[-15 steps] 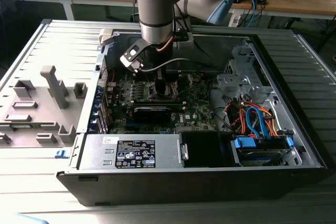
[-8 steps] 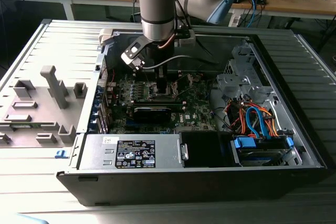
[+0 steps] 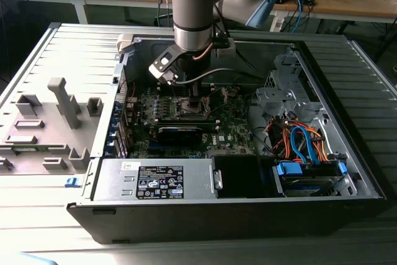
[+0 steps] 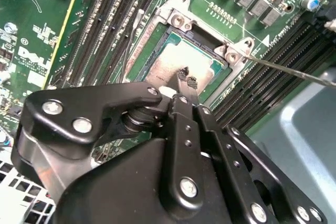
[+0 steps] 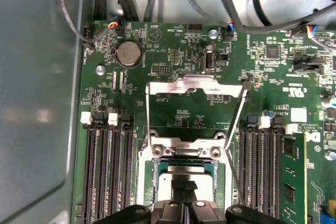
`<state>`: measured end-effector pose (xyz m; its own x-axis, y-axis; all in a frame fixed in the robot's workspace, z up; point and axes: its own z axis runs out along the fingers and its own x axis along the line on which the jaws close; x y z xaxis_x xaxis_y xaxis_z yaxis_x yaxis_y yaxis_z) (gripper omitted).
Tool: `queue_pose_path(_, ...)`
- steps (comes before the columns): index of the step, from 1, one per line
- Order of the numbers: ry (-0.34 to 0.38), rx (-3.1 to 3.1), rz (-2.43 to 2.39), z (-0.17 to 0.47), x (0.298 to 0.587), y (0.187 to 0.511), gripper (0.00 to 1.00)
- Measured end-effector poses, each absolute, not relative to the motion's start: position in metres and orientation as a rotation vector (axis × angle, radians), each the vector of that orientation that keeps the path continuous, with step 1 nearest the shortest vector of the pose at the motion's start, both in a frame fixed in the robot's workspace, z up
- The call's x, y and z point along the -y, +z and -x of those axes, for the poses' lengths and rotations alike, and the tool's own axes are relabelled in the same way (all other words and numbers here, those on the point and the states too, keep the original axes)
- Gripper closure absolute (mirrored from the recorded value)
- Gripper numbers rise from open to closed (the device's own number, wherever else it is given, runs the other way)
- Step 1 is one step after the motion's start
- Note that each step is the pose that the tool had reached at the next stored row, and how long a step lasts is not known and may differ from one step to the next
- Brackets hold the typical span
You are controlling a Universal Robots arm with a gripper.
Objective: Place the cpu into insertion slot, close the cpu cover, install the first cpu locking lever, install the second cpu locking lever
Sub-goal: 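Place the cpu into insertion slot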
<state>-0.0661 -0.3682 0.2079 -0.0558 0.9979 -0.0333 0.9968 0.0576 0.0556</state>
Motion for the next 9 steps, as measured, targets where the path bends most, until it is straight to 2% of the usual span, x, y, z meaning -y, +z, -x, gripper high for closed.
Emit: queue_pose_path(9,0.024,-2.263,-2.091,0.0659,0.3681,0.2055,0.89)
